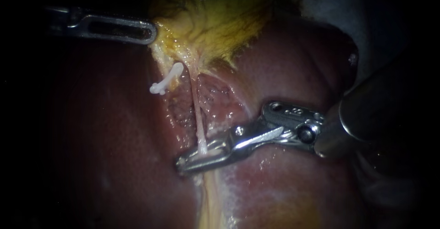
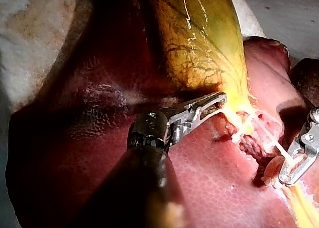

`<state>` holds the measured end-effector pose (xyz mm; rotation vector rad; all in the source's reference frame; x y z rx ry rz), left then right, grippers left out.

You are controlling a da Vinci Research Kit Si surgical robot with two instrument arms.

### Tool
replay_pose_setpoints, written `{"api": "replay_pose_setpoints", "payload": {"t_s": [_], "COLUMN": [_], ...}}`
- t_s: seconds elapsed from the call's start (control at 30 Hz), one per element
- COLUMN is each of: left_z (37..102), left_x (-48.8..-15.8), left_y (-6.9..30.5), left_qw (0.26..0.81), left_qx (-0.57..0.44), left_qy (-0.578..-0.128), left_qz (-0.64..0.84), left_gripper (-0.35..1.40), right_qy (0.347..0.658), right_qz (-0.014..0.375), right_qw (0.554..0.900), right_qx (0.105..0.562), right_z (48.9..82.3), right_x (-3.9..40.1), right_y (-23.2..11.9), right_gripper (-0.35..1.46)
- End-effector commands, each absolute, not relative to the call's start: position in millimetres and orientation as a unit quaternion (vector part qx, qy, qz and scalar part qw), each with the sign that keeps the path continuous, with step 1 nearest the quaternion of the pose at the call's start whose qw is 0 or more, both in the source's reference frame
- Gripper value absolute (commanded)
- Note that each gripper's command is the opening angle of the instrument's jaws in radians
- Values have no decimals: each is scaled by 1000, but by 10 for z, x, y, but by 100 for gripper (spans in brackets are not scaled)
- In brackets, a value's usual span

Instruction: Clipping first clip right tube

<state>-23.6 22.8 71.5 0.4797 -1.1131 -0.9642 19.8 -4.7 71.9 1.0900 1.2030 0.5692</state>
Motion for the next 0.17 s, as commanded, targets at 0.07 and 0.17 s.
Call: {"api": "replay_pose_setpoints", "payload": {"t_s": [0.07,0.17], "left_z": [715,714], "left_x": [-236,-236], "left_y": [229,229], "left_qw": [715,715], "left_qx": [217,217], "left_qy": [-502,-502], "left_qz": [-436,-436], "left_gripper": [-35,-35], "right_qy": [529,528], "right_qz": [252,254], "right_qw": [652,651], "right_qx": [481,483], "right_z": [718,719], "right_x": [198,198], "right_y": [-47,-47], "right_gripper": [-35,-35]}}
